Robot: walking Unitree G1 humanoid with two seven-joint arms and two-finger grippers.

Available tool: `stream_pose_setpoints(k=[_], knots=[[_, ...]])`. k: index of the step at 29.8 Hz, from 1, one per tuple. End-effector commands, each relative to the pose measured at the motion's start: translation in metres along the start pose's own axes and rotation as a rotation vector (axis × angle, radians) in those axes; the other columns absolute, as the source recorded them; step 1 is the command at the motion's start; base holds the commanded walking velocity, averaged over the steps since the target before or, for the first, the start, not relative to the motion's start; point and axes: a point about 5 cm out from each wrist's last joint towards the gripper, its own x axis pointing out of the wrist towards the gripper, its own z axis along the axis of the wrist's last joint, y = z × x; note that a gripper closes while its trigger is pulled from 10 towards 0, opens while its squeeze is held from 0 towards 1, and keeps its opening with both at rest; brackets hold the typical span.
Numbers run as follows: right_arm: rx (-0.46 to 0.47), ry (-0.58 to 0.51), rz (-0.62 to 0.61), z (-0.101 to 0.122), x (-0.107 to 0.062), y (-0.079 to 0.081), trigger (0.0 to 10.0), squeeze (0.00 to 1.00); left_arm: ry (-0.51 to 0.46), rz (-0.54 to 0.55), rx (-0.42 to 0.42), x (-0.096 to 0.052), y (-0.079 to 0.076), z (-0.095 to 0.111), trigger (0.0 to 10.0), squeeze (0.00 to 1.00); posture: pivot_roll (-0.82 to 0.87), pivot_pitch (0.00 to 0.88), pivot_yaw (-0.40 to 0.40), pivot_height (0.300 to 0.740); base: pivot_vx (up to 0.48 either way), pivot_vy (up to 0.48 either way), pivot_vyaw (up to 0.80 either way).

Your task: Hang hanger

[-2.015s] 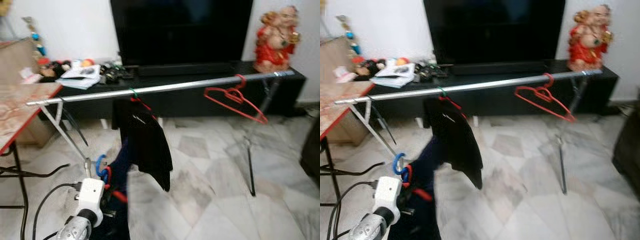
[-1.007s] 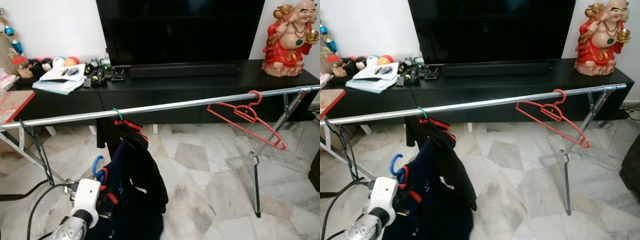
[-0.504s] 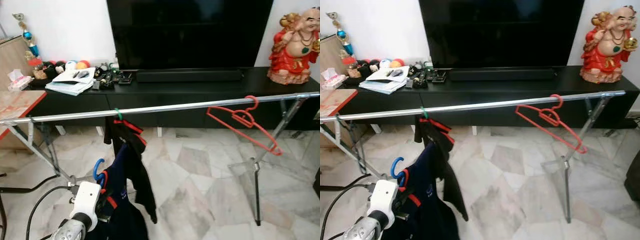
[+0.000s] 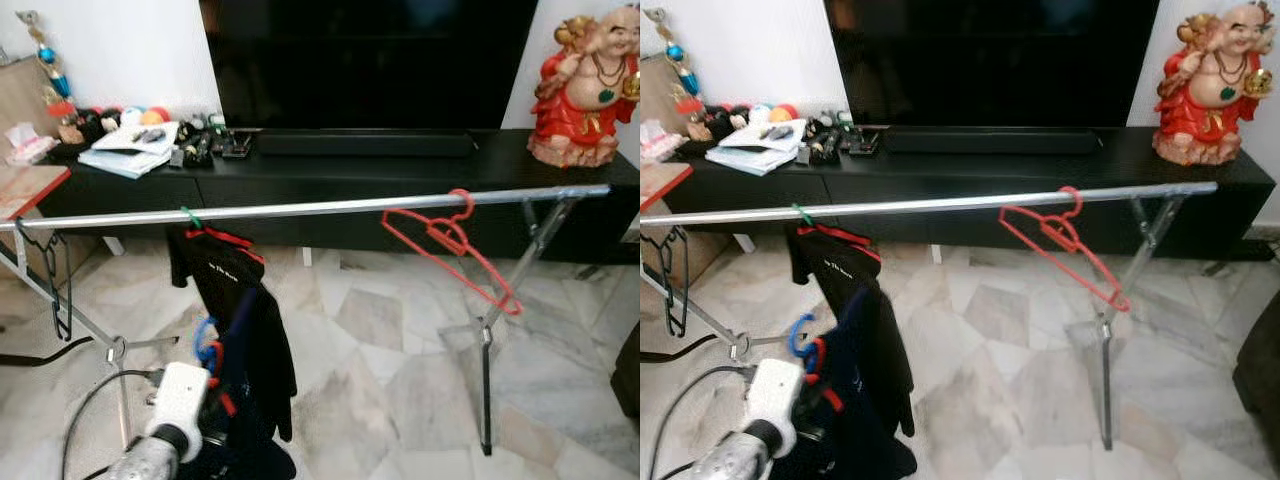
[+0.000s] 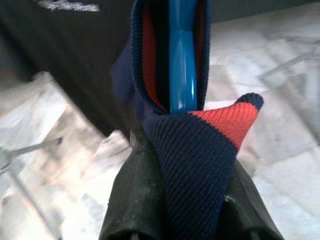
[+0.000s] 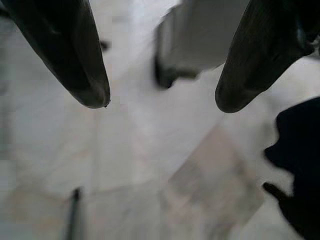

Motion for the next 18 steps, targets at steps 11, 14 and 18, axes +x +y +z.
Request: stream_pose_setpoints(k=[11,14,18], knots=[[0.008,0.022,0.038,-0.006,0.0,0.011,10.0,0.0,-0.002,-0.241,0.184,0.001,-0.02,0.007,10.0,0.0,-0.07,0.057,0.057,0.74,0.0,0.0,0.0],[0.008,0.025,0.038,-0.006,0.0,0.011,10.0,0.0,-0.014,-0.227,0.205,0.005,-0.019,0.011,10.0,0.0,-0.07,0.057,0.055,0.74,0.0,0.0,0.0],[0.006,0.028,0.037,-0.006,0.0,0.011,10.0,0.0,-0.031,-0.155,0.195,0.012,-0.012,0.016,10.0,0.0,-0.07,0.059,0.055,0.74,0.0,0.0,0.0]])
